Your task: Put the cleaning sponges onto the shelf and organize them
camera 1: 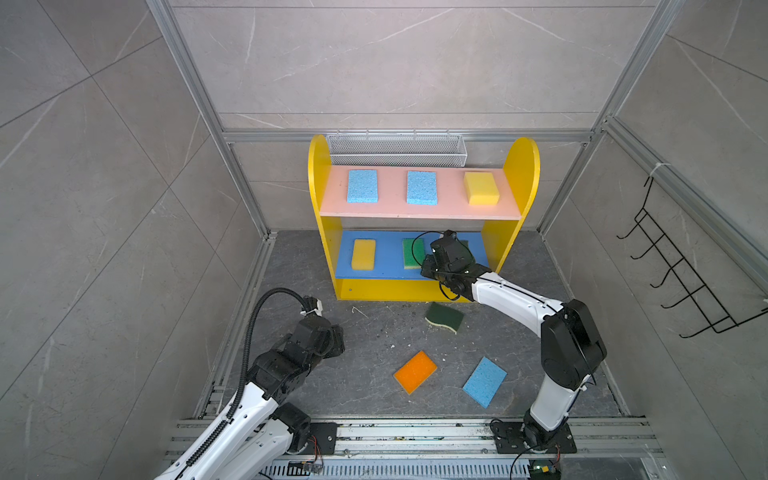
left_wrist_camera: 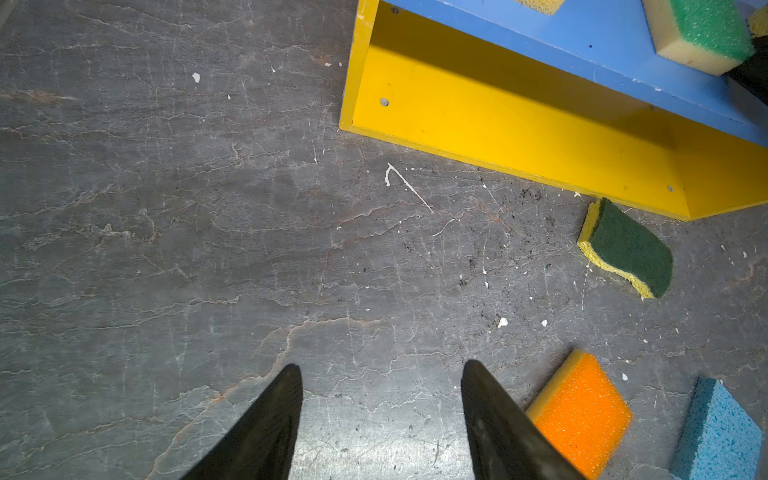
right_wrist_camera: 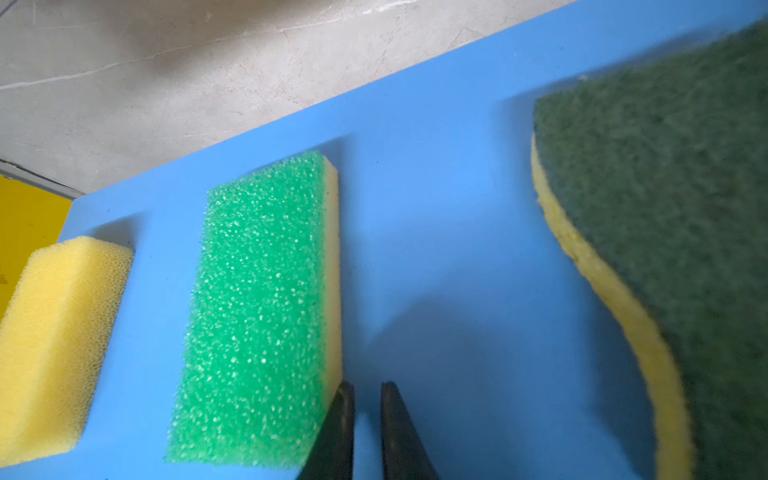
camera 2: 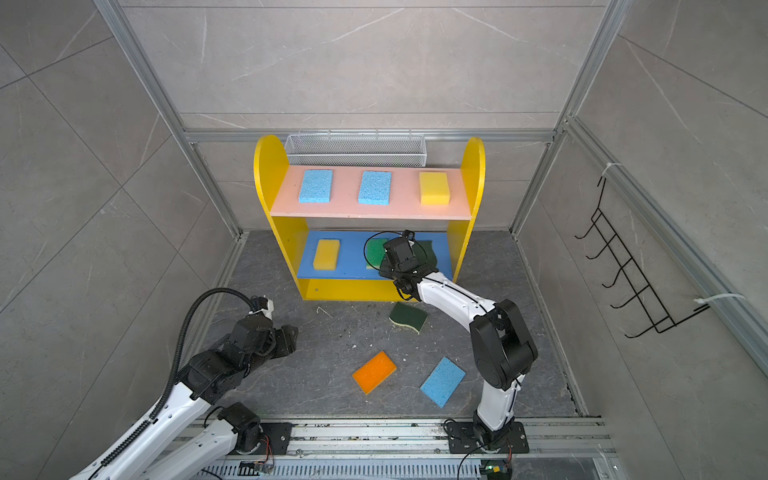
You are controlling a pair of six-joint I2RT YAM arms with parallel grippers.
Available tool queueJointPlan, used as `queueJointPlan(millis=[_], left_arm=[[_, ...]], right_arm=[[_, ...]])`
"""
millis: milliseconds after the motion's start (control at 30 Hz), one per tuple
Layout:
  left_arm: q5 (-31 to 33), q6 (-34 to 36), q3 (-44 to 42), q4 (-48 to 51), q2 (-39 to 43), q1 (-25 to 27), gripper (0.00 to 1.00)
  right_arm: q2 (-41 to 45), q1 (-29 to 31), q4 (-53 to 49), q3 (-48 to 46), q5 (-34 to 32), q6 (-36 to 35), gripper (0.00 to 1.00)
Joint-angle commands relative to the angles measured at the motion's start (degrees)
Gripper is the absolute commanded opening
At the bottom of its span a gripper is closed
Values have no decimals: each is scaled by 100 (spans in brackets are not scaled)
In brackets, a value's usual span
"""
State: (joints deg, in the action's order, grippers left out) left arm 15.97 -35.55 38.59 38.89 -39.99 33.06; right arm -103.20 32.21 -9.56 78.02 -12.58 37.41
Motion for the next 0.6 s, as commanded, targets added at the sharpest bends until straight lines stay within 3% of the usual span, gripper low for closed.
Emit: queueJointPlan(millis=[0, 367, 567], left_arm=[[21, 11, 202, -83, 50, -11, 64], [38, -40, 206, -22, 54, -11, 64], [51, 5, 204, 66, -122, -10, 64]], right_arm=[[39, -13, -79, -61, 89, -117, 17], [712, -21, -634, -334, -374, -214, 19], [1221, -8, -1111, -473, -81, -498, 36]])
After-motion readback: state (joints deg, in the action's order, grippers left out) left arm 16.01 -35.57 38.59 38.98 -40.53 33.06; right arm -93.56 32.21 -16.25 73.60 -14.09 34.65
